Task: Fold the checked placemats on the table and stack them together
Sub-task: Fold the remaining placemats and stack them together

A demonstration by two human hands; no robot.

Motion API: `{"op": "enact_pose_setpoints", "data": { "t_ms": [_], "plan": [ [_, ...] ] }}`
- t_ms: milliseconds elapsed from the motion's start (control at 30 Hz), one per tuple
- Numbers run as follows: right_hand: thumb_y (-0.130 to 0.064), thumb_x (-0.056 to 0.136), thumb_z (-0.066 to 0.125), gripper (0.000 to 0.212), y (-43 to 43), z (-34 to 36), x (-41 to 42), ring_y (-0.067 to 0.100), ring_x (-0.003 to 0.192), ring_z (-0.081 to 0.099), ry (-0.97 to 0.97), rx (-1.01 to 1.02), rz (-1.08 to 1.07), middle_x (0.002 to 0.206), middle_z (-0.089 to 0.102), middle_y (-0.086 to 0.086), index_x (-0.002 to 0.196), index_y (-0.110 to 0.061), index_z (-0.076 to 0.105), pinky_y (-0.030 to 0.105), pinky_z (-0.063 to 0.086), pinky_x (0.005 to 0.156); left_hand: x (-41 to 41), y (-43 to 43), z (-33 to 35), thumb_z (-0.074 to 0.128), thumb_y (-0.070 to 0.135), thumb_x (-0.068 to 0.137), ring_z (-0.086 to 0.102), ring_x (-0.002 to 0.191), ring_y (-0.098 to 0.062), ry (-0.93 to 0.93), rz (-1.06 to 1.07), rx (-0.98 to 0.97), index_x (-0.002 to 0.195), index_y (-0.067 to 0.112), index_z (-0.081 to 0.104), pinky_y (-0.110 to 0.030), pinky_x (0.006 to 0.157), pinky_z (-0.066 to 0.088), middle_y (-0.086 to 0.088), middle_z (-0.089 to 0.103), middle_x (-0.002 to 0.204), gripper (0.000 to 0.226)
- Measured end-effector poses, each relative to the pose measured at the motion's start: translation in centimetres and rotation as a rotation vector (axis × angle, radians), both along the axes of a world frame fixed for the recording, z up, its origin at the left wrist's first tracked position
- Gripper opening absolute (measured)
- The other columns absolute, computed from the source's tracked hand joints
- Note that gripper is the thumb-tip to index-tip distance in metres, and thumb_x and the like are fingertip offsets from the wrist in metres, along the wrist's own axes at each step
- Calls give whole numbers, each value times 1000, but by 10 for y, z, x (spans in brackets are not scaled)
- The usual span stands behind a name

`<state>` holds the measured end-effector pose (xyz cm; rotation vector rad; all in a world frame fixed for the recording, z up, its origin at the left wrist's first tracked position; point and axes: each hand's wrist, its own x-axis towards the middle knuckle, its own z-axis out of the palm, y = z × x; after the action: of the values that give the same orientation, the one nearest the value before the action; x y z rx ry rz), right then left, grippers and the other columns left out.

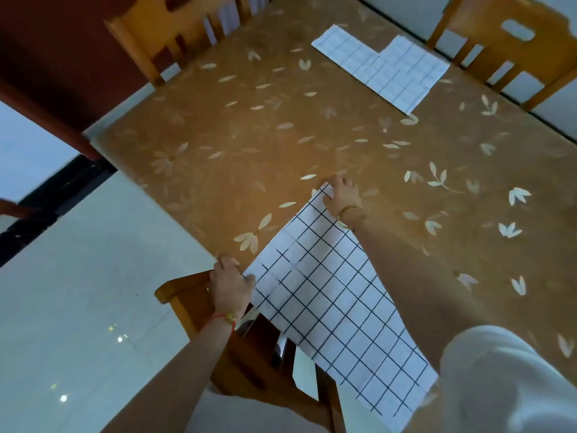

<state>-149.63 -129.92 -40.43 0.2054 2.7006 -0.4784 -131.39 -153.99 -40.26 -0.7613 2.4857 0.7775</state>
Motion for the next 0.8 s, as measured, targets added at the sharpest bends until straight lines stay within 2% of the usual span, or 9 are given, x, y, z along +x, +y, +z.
{"op": "enact_pose_setpoints", "data": {
  "t_ms": [200, 400, 467, 567, 667, 733, 800],
  "plan": [
    [-21, 88, 62, 54, -9, -7, -3, 34, 122, 39, 34, 118, 7, 133, 40, 15, 135, -8, 39, 41, 39, 98, -6, 0, -7, 73, 32, 80, 46, 114, -32, 8, 10, -51, 103, 16, 52, -45, 89, 48, -12, 52, 117, 35],
    [-18, 90, 55, 45, -8, -11, -2, 35, 121, 44, -14, 160, 34, 125, 55, 17, 131, -5, 41, 41, 36, 100, -8, -1, -11, 71, 35, 81, 43, 117, -31, -21, -14, -52, 87, 19, 63, -47, 95, 47, -11, 49, 120, 19],
    [-13, 88, 54, 43, -6, -8, 0, 36, 122, 45, -32, 122, 30, 125, 54, 16, 130, -9, 46, 41, 35, 104, -7, -1, -11, 70, 36, 83, 43, 117, -30, -33, -30, -65, 85, 20, 66, -47, 97, 46, -10, 49, 120, 18],
    [-11, 89, 53, 44, 2, -1, 8, 33, 117, 47, -16, -49, 7, 125, 45, 14, 131, -18, 54, 37, 44, 97, -5, -2, -9, 68, 36, 86, 43, 117, -30, -39, -32, -60, 84, 19, 65, -48, 98, 45, -9, 49, 120, 18],
    [-17, 90, 56, 35, 14, 9, 16, 31, 103, 53, 50, -168, -14, 118, 44, 13, 125, -13, 59, 37, 47, 93, -5, -4, -4, 66, 30, 89, 53, 107, -30, 48, -32, 5, 85, 19, 58, -48, 90, 50, -10, 59, 113, 14],
    [-20, 92, 56, 32, 26, 19, 21, 34, 99, 57, 77, -191, -42, 113, 54, 16, 120, -4, 59, 39, 48, 87, -9, -4, 2, 64, 25, 92, 61, 97, -27, 115, -18, 77, 95, 14, 60, -42, 79, 54, -10, 65, 106, 13],
    [-19, 93, 55, 24, 36, 33, 29, 36, 86, 59, 146, -214, -86, 90, 62, 18, 102, 3, 59, 39, 45, 73, -16, -3, 13, 62, 22, 94, 64, 94, -25, 174, 5, 146, 105, 8, 62, -34, 70, 53, -10, 68, 106, 18]
  ]
}}
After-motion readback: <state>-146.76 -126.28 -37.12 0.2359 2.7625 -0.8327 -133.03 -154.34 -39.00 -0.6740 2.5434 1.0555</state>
